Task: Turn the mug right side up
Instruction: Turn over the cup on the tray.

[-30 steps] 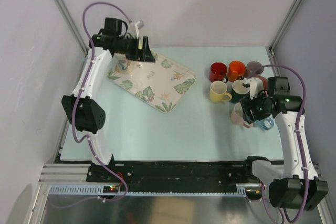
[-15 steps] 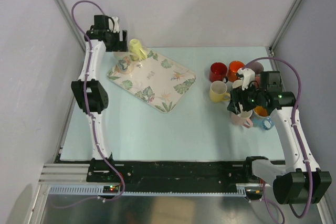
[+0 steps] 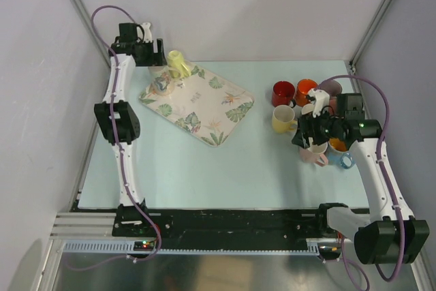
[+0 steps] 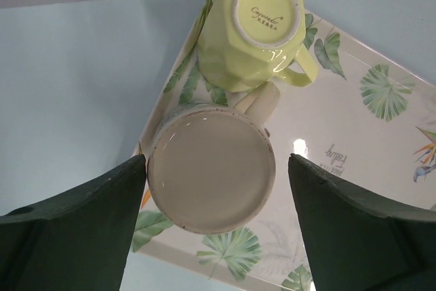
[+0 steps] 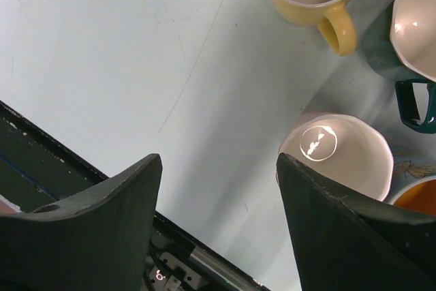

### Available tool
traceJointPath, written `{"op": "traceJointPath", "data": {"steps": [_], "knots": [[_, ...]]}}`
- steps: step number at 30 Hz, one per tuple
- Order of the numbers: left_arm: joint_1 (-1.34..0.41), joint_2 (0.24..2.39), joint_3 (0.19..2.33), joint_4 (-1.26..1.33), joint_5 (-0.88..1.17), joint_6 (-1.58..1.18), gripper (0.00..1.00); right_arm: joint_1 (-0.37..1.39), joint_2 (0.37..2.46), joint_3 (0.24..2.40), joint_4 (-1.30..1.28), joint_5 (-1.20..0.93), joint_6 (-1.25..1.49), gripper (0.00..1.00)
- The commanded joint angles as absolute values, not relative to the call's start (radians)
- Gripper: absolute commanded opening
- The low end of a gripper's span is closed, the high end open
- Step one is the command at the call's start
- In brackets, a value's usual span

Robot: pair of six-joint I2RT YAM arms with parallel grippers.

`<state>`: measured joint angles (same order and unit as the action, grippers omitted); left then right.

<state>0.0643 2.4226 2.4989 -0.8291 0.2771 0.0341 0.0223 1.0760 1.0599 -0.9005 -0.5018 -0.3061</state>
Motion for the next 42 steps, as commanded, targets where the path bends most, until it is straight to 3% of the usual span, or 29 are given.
{"op": "traceJointPath", "data": {"steps": [1,11,25,37,42], "knots": [[0.056,2.452,2.531,-0.791,0.307,0.045,0.89,0.027,1.091,1.059,-0.860,-0.528,-0.281,0.74],[0.042,2.381,2.402,-0.817,0.369,0.079,0.77,0.063,1.122,1.065,-0.835,-0.522,-0.283,0.73],[0.009,2.095,1.921,-0.817,0.474,0.159,0.61,0.127,1.230,1.168,-0.684,-0.552,-0.226,0.75],[-0.138,1.962,1.752,-0.818,0.580,0.242,0.59,0.317,1.400,1.264,-0.603,-0.618,-0.318,0.76],[-0.183,1.959,1.742,-0.818,0.628,0.242,0.60,0.415,1.516,1.329,-0.570,-0.621,-0.518,0.76]]}}
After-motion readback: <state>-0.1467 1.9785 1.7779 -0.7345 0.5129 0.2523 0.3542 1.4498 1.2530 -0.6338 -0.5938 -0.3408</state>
